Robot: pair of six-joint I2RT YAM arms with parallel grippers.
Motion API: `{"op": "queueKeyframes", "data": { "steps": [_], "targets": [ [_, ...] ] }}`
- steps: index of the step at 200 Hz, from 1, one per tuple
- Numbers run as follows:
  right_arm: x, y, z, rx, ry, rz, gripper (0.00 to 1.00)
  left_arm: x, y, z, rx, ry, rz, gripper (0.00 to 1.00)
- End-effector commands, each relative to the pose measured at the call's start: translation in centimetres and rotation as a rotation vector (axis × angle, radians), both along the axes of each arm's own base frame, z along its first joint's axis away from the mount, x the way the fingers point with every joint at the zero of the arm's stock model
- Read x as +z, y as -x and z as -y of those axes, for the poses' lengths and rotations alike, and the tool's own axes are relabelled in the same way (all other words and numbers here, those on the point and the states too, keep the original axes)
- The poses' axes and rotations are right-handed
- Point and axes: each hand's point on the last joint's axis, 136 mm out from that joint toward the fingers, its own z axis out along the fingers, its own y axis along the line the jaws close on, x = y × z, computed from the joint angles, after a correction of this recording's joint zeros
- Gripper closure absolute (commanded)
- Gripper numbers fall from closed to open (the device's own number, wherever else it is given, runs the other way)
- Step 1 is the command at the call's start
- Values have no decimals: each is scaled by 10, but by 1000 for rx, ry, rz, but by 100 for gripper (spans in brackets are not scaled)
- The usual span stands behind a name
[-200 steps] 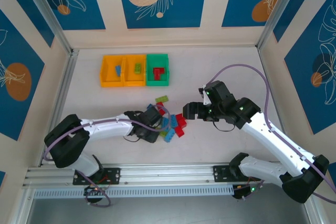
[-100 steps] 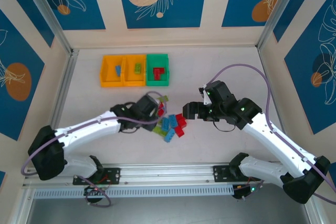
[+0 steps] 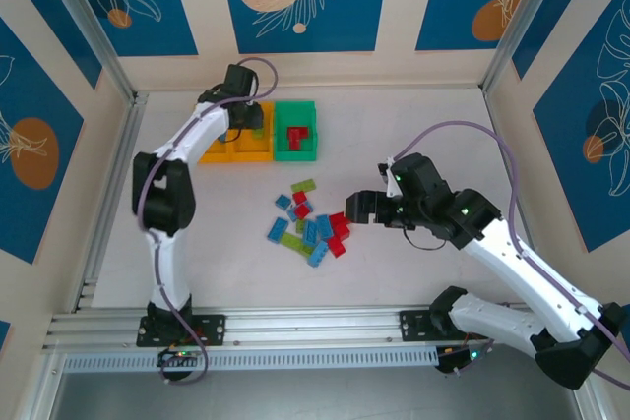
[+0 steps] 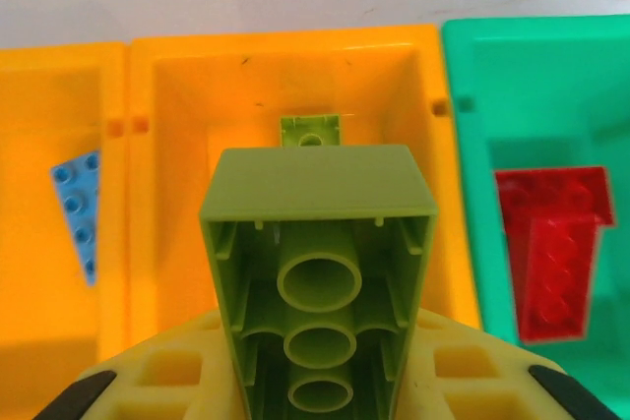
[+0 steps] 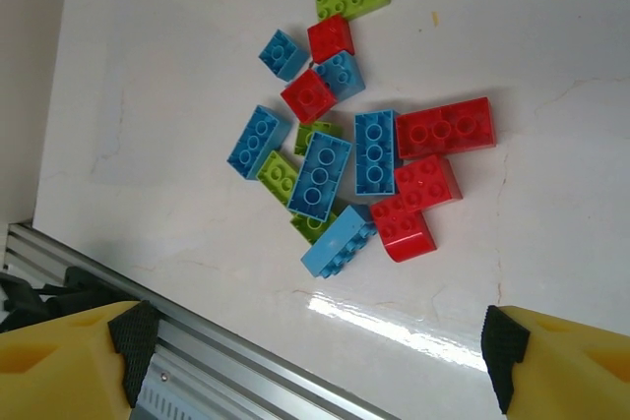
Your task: Sort the legos into containers by color
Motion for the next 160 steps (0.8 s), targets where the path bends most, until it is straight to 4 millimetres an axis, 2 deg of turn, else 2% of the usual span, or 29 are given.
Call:
{"op": "queueKeyframes", "data": {
  "steps": [1, 12, 28, 47, 65, 89, 106, 130, 146, 160],
  "targets": [
    [6, 9, 8, -25, -16, 5, 11, 5, -1, 7, -52, 13, -58, 62],
    [6, 11, 11, -32, -17, 7, 11, 9, -5, 10, -56, 24, -54, 54],
    [6, 12, 13, -39, -18, 10, 11, 17, 0, 13, -68, 52, -52, 52],
    [6, 11, 13, -41, -19, 14, 11, 39, 14, 18, -87, 85, -12, 50],
    [7, 8, 10, -39, -25, 18, 11, 60, 44, 26, -101, 156, 1, 50],
    [3, 3, 6, -40, -22, 13, 11, 75, 102, 42, -112, 234, 15, 49],
    [-2, -1, 3, -40, -17, 5, 11, 70, 145, 50, -88, 242, -3, 50],
    [-9, -5, -2, -36, -5, -13, 11, 43, 195, 65, -49, 195, -41, 49],
    [-13, -7, -3, -31, 8, -24, 11, 22, 219, 82, -66, 160, -75, 49],
    [-16, -8, -4, -30, 14, -35, 11, 6, 231, 97, -116, 123, -89, 47]
  ]
}}
